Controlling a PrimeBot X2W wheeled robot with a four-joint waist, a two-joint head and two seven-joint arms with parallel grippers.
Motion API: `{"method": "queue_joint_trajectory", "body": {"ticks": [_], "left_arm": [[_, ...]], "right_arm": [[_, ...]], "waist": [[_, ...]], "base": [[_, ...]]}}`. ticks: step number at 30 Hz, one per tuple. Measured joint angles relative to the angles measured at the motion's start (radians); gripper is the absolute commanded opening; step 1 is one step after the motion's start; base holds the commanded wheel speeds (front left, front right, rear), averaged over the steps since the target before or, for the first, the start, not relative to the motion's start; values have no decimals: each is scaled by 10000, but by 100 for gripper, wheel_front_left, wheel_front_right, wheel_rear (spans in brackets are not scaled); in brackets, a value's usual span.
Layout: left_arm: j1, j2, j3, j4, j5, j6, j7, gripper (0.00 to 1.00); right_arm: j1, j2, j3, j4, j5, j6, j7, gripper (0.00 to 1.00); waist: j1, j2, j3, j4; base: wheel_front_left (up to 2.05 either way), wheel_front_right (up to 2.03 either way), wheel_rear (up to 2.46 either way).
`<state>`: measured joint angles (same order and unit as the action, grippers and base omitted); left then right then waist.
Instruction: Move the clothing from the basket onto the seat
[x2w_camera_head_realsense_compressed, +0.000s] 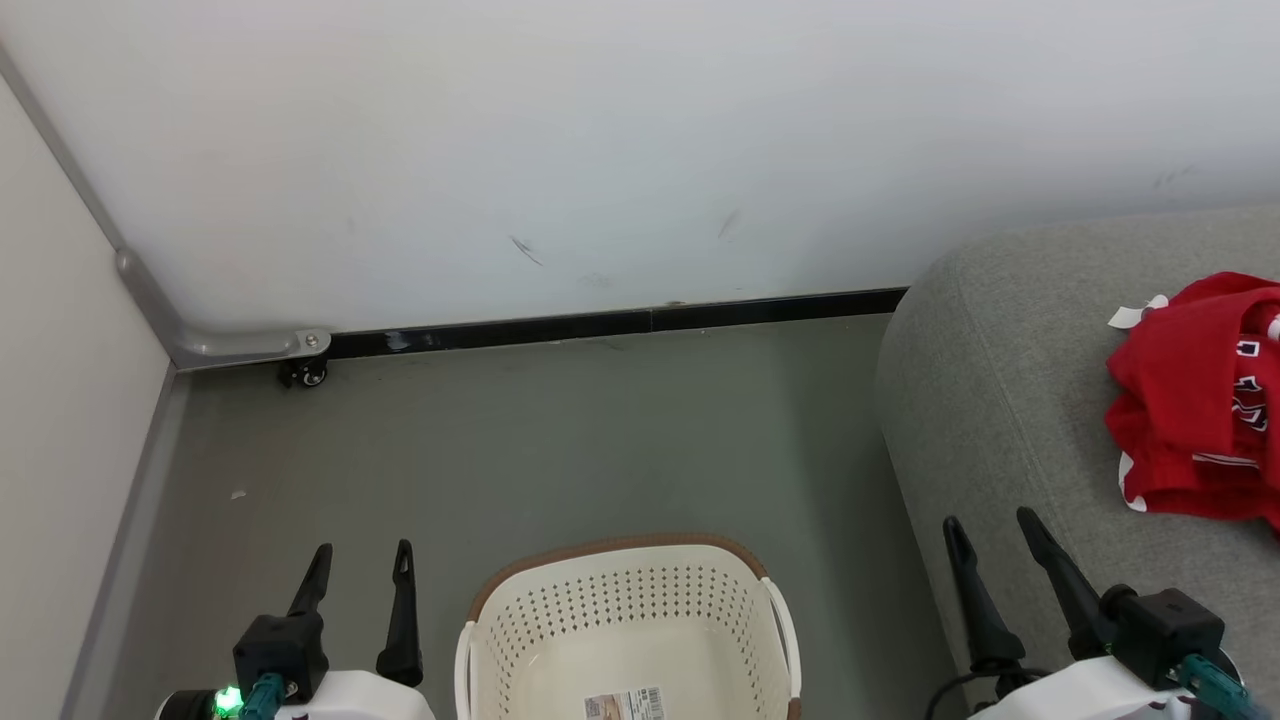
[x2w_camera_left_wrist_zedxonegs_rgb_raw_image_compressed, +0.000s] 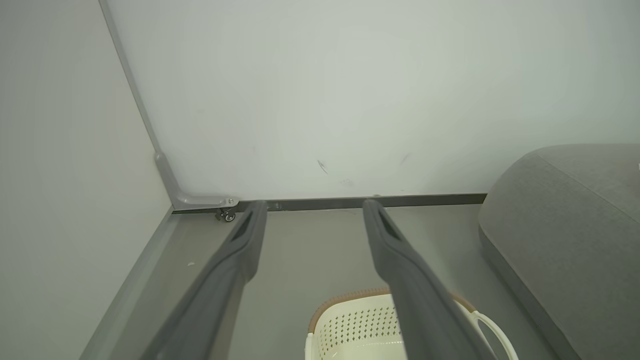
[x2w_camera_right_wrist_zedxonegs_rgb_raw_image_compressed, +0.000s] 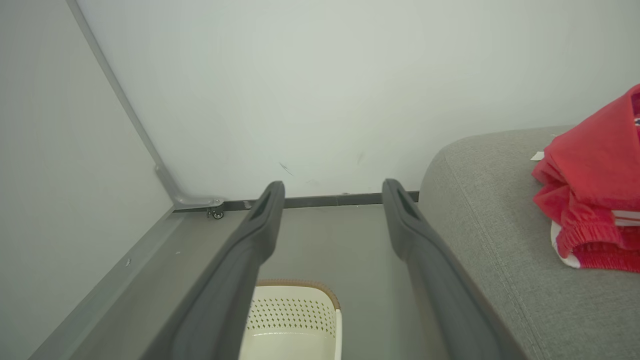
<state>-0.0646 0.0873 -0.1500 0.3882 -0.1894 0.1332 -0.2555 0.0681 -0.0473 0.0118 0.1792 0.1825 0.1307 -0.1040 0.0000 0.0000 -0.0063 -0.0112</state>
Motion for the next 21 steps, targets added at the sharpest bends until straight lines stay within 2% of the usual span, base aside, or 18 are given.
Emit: {"method": "queue_joint_trajectory", "body": {"ticks": [7, 8, 14, 21], "left_arm": [[-1, -6, 4, 29, -2, -2, 0, 100], [2, -12, -2, 84, -2, -13, 2, 0], [216, -94, 27, 612, -69, -40, 54, 0], [120, -136, 604, 842, -842, -199, 554, 0]], "right_arm": [[150, 27, -12, -173, -42, 0, 102, 100], [148, 36, -12, -117, -42, 0, 100, 0], [203, 123, 0, 305, 48, 0, 100, 0], [203, 123, 19, 245, 767, 0, 98, 0]], "waist": [[0, 0, 110, 37], [0, 0, 120, 42], [0, 0, 121, 41], [0, 0, 112, 36]], "base": [[0, 0, 0], [0, 0, 0], [0, 0, 0], [0, 0, 0]]}}
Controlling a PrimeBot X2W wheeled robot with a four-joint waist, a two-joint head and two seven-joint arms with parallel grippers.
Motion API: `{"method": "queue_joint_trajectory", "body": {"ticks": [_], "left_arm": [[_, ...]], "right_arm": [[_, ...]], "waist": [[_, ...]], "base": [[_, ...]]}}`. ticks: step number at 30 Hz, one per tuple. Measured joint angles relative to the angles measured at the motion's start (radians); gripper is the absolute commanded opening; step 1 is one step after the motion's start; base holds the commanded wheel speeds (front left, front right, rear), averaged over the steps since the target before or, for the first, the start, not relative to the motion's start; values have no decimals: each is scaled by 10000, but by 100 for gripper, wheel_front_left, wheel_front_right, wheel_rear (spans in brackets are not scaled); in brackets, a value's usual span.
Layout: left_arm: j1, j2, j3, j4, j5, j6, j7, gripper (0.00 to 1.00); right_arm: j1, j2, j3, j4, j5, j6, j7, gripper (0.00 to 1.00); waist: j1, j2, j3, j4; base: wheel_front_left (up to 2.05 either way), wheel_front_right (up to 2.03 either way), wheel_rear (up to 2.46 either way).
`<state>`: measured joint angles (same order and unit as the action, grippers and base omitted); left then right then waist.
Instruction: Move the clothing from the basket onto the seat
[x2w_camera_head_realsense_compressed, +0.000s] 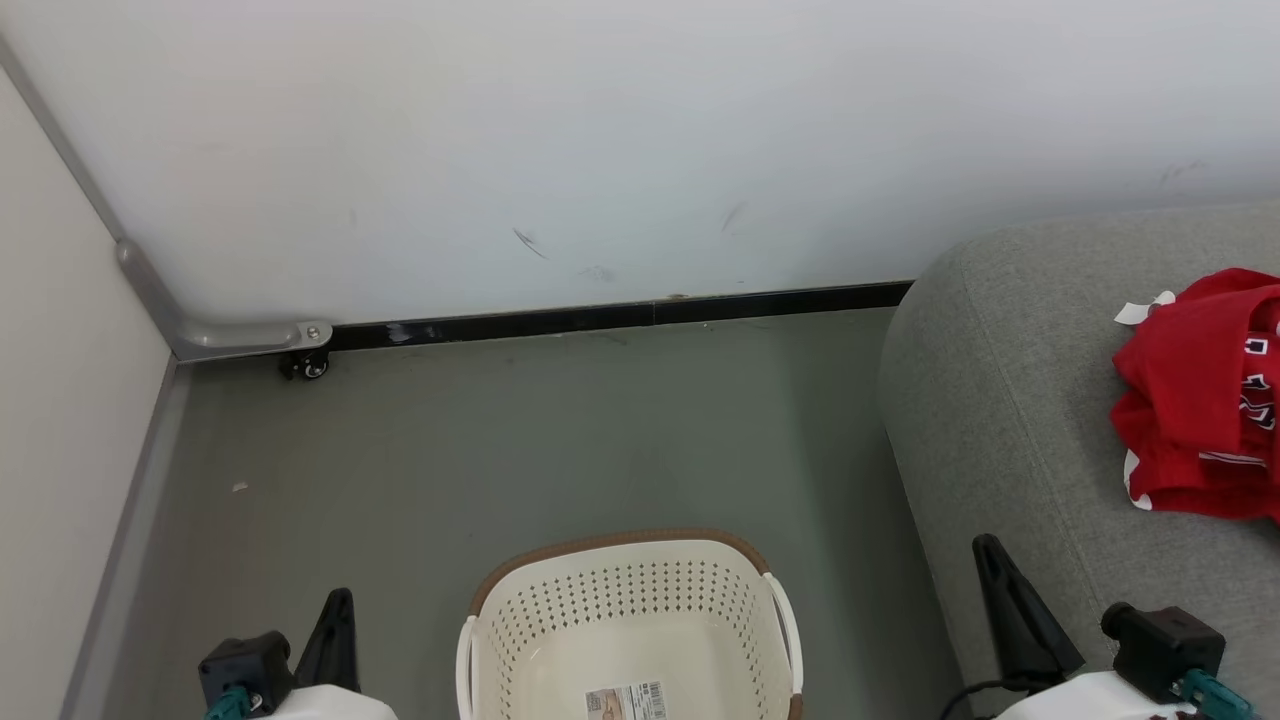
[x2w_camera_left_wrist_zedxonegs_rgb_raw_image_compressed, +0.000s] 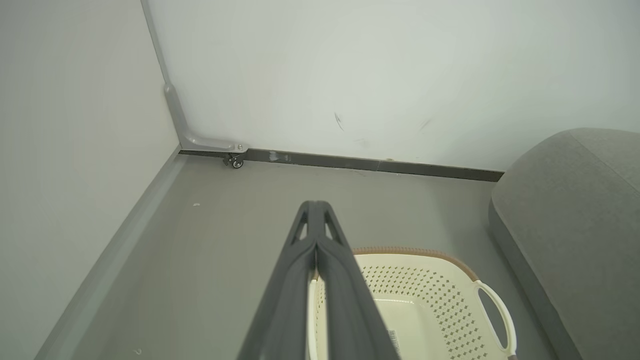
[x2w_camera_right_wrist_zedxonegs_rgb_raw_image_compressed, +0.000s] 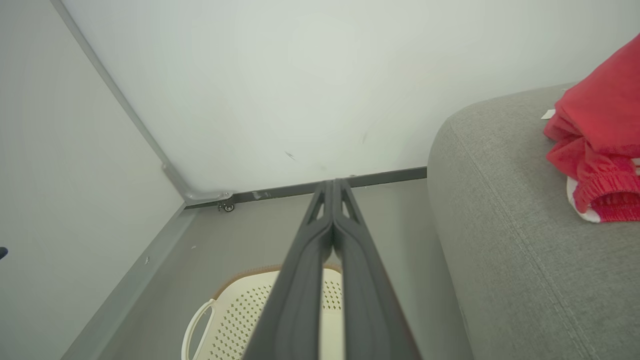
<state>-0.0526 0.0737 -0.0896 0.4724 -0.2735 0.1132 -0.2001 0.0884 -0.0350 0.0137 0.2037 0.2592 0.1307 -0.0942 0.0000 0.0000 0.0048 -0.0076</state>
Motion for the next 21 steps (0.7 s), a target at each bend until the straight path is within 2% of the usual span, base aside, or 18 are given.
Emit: {"method": "queue_joint_trajectory", "body": {"ticks": [11, 21], "left_arm": [[-203, -102, 401, 59, -1471, -265, 610, 0], [-399, -127, 750, 59, -2828, -523, 1133, 0]], "right_arm": [[-19, 0, -65, -29, 1921, 0, 100, 0], [-60, 0, -165, -6, 3329, 0, 320, 0]], "waist": [[5, 0, -25, 12], [40, 0, -68, 28]], "base": [[0, 0, 0], [0, 0, 0]]}}
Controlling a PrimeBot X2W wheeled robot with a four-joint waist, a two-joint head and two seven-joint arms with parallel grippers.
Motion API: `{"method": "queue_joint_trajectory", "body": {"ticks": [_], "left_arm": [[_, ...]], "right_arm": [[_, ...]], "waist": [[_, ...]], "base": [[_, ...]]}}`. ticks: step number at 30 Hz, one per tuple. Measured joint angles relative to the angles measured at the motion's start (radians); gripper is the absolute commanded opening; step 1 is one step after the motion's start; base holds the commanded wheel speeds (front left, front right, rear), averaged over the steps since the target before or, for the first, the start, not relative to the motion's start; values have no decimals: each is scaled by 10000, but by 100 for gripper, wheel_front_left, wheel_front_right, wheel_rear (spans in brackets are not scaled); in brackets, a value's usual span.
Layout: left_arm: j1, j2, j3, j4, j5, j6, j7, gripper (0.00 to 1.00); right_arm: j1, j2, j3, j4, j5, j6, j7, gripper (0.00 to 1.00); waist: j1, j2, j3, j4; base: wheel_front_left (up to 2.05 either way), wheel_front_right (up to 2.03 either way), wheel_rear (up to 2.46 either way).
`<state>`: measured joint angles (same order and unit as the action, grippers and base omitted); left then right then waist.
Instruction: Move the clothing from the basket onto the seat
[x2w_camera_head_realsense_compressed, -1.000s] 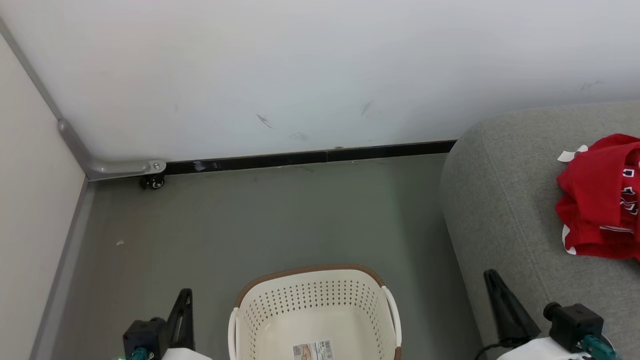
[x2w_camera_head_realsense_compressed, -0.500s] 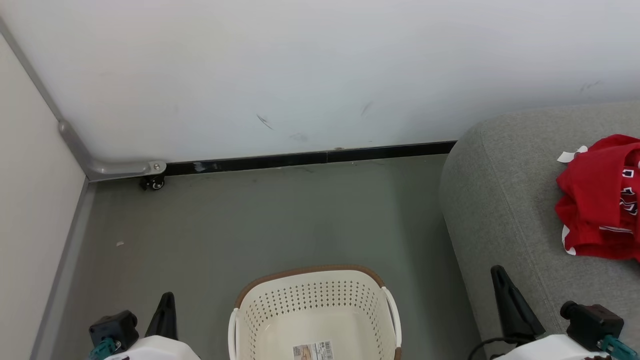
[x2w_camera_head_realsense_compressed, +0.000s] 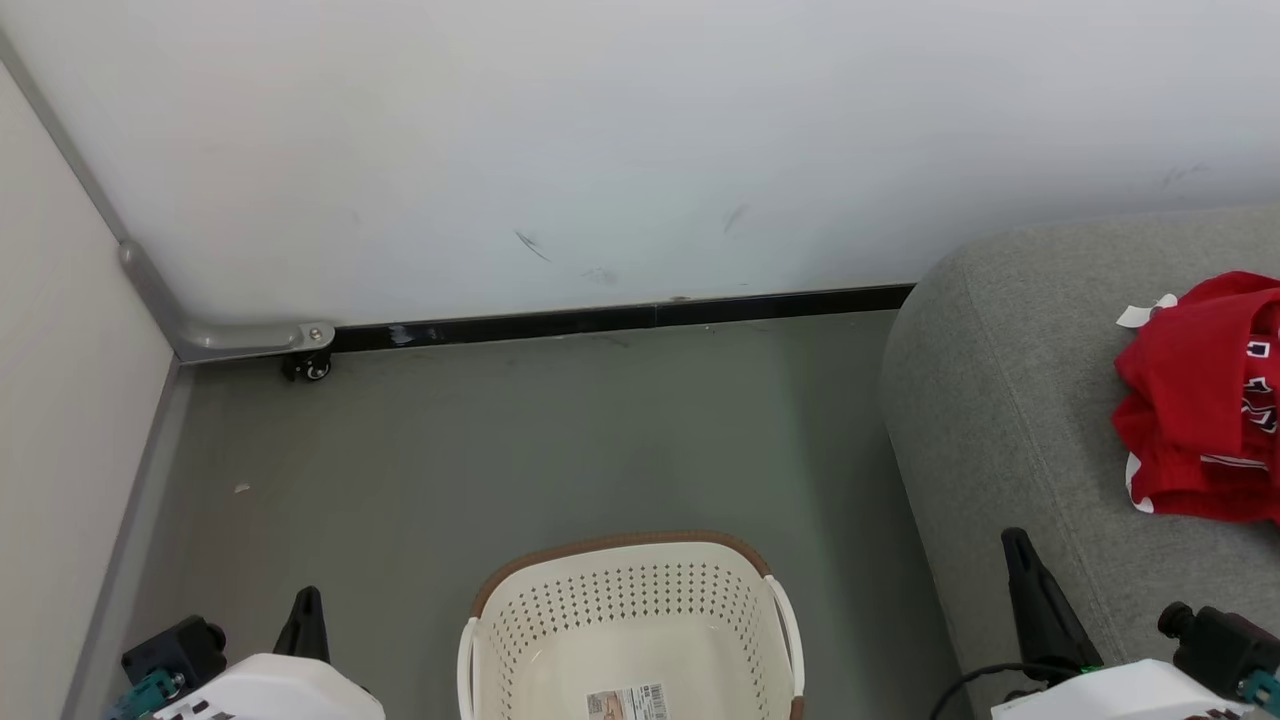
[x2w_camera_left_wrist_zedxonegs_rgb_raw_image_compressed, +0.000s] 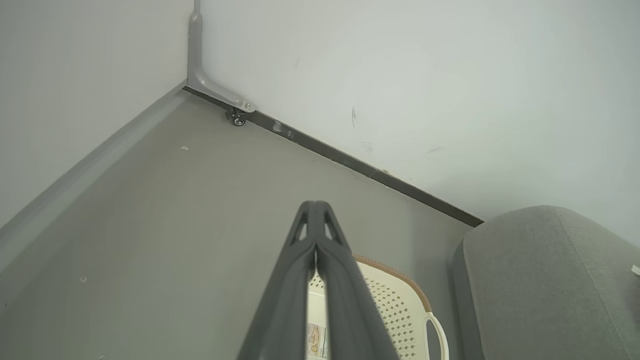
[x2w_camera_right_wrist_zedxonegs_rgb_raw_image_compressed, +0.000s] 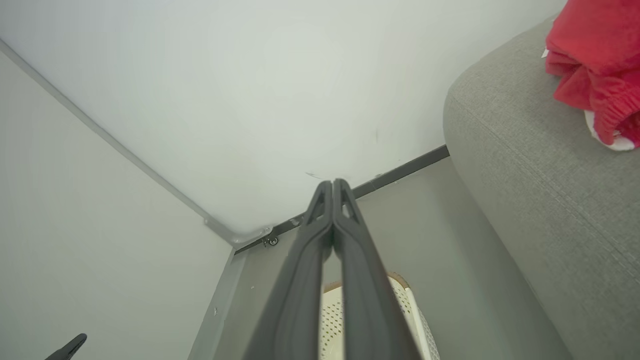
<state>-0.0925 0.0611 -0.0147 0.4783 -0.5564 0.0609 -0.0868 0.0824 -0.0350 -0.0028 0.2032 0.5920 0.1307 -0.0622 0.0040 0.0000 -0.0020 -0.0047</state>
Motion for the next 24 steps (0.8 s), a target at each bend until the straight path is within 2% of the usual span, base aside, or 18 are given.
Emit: {"method": "queue_joint_trajectory", "body": {"ticks": [11, 24], "left_arm": [[-28, -25, 293, -105, -1542, -267, 504, 0], [-164, -58, 558, -345, -3413, -589, 901, 0]], "right_arm": [[-62, -29, -196, 113, 1622, 0, 198, 0], [-463, -140, -270, 301, 3567, -2, 466, 0]], "waist": [[5, 0, -28, 13], [-23, 0, -24, 24]], "base": [[0, 0, 0], [0, 0, 0]]}}
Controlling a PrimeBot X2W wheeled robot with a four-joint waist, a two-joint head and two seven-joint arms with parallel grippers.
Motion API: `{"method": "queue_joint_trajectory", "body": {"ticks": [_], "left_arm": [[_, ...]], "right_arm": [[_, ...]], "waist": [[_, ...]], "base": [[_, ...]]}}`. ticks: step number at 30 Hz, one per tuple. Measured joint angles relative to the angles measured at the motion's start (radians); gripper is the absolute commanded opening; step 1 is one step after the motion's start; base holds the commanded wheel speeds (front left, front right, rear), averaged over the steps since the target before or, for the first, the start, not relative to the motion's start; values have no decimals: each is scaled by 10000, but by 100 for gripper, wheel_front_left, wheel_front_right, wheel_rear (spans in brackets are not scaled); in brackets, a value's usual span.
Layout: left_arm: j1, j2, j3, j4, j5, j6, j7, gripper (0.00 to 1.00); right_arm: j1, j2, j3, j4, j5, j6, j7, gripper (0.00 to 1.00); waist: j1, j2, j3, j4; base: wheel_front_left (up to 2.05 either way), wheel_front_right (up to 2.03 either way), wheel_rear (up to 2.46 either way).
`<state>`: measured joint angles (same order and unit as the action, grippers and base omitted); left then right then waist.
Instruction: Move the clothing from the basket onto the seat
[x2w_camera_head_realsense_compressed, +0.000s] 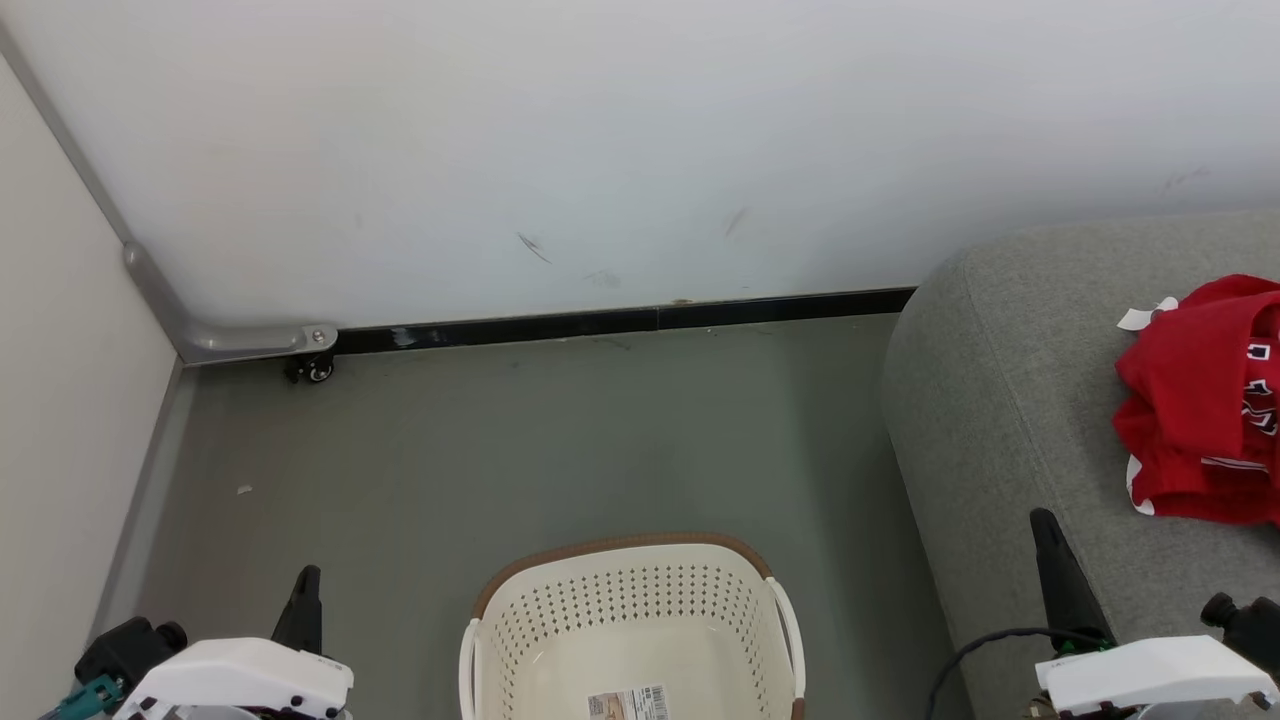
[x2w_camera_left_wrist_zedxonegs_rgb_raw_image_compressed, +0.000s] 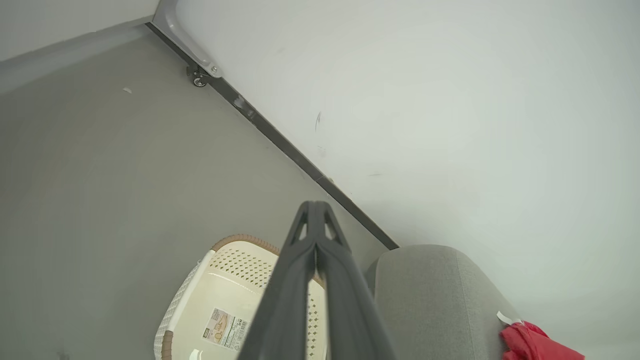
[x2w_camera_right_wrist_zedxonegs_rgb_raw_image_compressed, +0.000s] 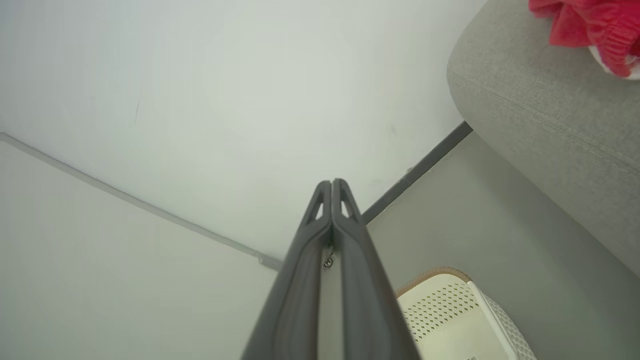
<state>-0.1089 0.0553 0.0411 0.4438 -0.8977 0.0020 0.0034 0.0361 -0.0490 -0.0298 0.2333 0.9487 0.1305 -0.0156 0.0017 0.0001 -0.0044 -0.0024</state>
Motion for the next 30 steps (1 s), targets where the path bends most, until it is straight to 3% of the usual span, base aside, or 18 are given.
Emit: {"method": "queue_joint_trajectory", "body": {"ticks": [30], "left_arm": [[0, -84, 460, -926, -4491, -654, 907, 0]], "right_arm": [[-824, -217, -282, 318, 4592, -2, 439, 0]], "waist": [[-11, 0, -7, 21]], "base": [[0, 0, 0]]}}
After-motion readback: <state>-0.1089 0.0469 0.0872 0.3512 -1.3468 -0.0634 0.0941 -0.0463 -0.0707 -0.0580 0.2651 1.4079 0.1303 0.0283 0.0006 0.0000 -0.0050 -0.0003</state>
